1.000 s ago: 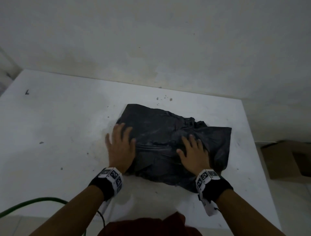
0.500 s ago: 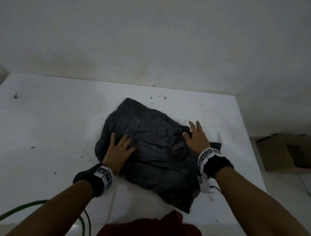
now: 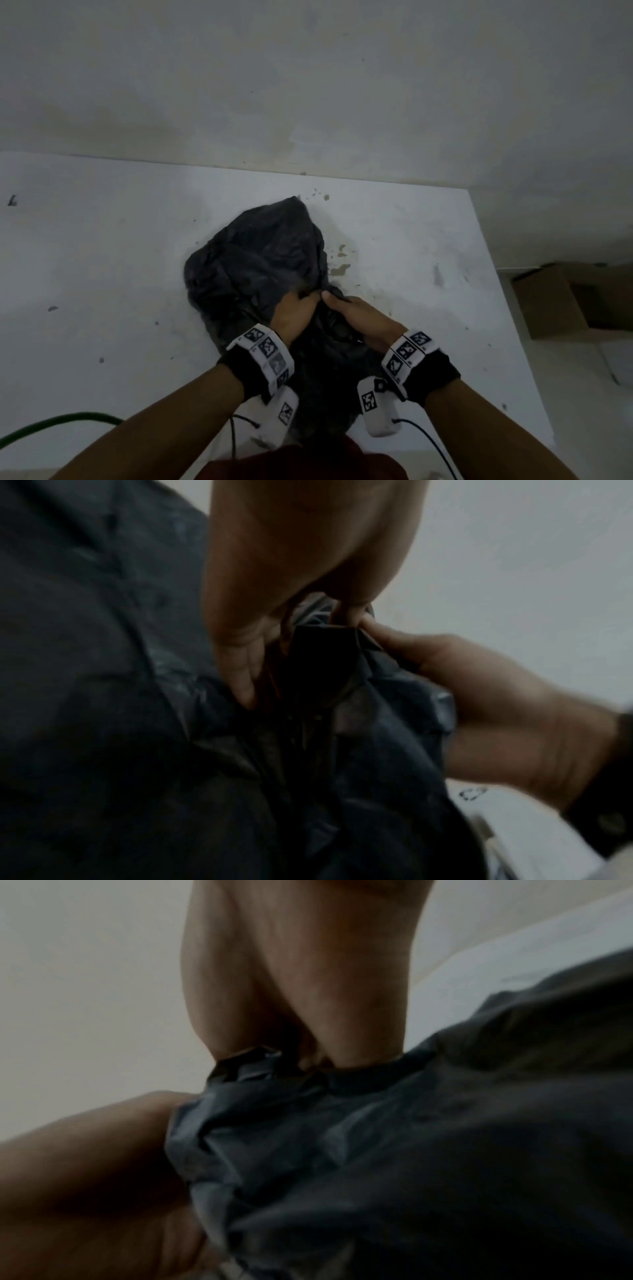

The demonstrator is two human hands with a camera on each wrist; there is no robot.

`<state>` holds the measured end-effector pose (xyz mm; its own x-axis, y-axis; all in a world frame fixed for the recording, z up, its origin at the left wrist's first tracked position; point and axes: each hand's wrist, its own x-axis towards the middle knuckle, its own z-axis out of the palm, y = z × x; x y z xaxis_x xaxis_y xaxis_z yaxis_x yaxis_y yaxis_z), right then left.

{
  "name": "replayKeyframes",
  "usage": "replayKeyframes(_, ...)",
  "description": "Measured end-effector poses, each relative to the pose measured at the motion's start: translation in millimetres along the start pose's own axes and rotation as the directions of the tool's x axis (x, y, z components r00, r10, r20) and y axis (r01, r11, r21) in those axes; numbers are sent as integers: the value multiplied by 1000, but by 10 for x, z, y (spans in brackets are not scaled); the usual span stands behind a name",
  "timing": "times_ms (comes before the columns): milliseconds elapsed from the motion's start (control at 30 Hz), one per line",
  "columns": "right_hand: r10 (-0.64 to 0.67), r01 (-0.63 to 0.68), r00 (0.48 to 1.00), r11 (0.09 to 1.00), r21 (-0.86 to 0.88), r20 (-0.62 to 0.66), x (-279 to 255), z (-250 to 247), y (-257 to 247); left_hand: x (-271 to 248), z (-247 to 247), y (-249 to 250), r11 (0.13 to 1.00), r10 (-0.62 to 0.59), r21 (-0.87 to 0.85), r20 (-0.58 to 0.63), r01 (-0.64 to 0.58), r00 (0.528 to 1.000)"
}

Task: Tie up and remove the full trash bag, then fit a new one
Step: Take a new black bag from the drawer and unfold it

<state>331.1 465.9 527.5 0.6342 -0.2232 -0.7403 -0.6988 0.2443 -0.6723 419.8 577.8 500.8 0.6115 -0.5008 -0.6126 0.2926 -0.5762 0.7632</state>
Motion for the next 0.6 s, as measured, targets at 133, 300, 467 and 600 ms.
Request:
replayKeyframes(133, -155, 170, 979, 979, 109, -133, -56, -96, -58, 42, 34, 151, 943, 92, -320, -9, -90, 996)
replayKeyframes(300, -242, 333, 834, 938, 101, -496, -8, -356, -233, 227, -202, 233, 847, 121, -492, -192, -202, 974)
replayKeyframes(467, -220, 182, 664, 974, -131, -714, 1, -767, -153, 546, -928, -161, 912, -31, -381, -433, -152, 901)
replayKeyframes(600, -144, -176, 625, 931, -319, -767, 17, -865, 111, 328, -1309, -269, 961, -176, -275, -516, 32, 838)
